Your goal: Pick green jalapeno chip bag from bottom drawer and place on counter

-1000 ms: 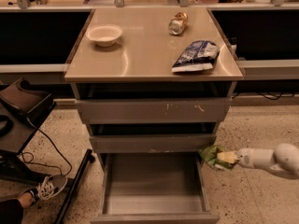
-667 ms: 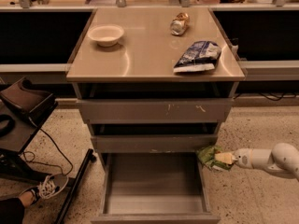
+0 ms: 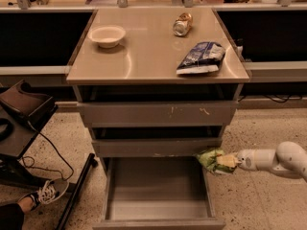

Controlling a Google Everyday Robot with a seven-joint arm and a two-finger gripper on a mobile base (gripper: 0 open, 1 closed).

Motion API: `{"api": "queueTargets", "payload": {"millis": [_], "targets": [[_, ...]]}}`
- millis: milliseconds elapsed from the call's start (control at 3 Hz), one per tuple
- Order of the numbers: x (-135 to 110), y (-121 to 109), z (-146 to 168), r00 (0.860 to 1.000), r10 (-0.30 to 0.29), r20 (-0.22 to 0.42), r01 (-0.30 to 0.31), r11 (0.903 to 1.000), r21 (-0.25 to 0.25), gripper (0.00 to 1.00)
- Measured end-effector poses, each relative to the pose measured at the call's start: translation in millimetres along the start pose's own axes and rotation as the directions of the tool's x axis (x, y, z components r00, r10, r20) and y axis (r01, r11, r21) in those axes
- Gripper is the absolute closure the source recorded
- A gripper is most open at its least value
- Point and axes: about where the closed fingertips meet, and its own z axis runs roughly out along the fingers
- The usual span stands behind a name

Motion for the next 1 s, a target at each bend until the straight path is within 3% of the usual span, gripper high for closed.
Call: {"api": "queueTargets", "payload": {"millis": [333, 667, 1000], "targets": [[-43, 67, -16, 0.987, -0.163, -0.002, 0.163, 0.9865, 0.019, 1.0], [-97, 166, -15, 0.966, -0.259, 0.01, 0.259, 0.9658, 0.007, 1.0], [-156, 256, -25, 0.964, -0.267, -0.009, 0.267, 0.9634, -0.022, 1.0]]}}
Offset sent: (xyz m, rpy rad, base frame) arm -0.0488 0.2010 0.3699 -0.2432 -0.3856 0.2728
